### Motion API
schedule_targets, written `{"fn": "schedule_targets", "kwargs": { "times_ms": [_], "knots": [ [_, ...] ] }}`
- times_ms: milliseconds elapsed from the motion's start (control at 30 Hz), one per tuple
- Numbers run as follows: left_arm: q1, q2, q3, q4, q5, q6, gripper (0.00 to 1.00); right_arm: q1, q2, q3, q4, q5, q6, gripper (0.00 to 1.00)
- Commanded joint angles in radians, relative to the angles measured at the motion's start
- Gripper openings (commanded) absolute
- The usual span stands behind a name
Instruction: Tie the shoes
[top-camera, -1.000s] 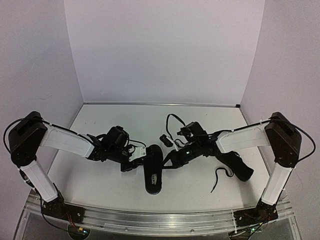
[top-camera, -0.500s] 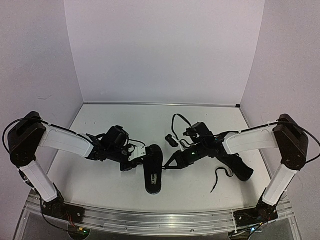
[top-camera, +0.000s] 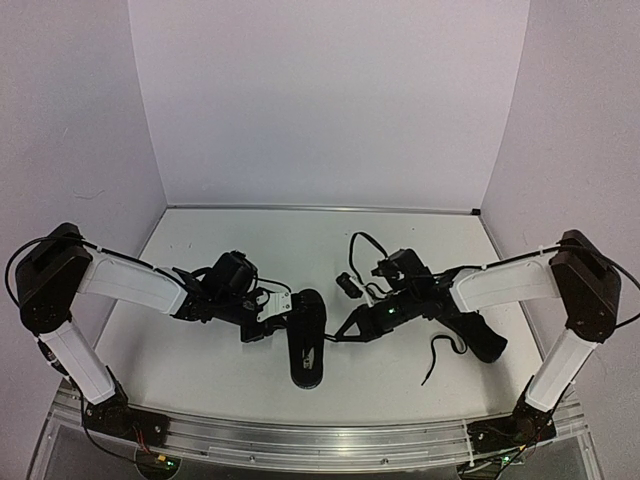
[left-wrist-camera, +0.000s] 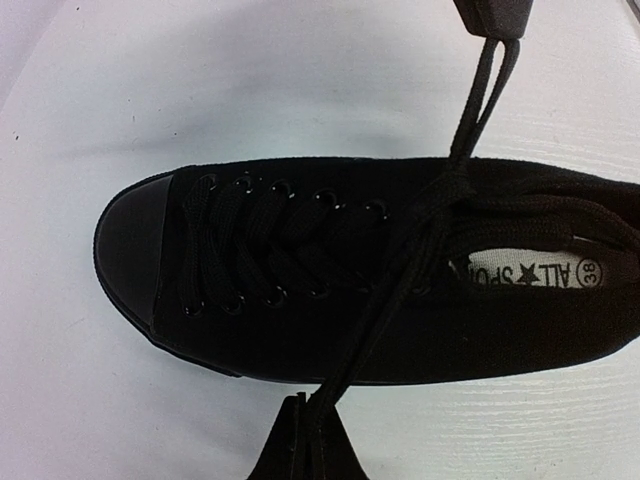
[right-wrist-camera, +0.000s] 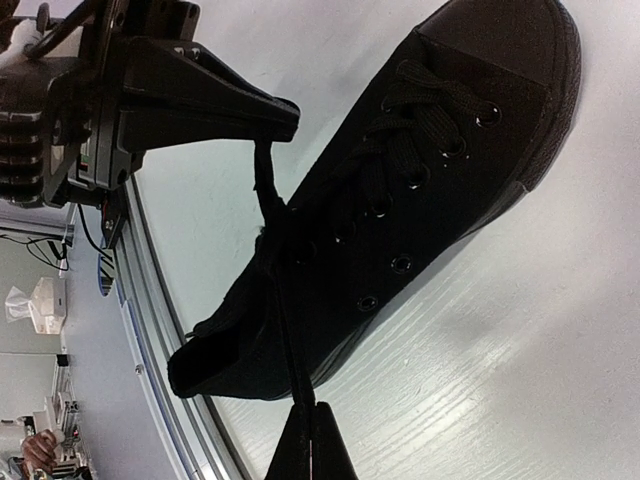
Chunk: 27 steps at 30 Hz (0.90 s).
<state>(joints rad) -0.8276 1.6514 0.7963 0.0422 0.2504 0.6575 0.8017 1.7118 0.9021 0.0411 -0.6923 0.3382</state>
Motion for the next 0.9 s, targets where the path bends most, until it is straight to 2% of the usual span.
{"fn": "schedule_targets", "kwargs": {
  "times_ms": [0,867],
  "knots": [
    [0.017,-0.035,0.003,-0.015,-0.041,0.011,0.00,-0.008,-0.049,-0.025,-0.021,0.018,-0.005,0.00],
    [0.019,-0.025,0.014,-0.028,-0.039,0.014,0.00,-0.022,-0.078,-0.087,-0.018,0.033,-0.002,0.00]
  ]
}}
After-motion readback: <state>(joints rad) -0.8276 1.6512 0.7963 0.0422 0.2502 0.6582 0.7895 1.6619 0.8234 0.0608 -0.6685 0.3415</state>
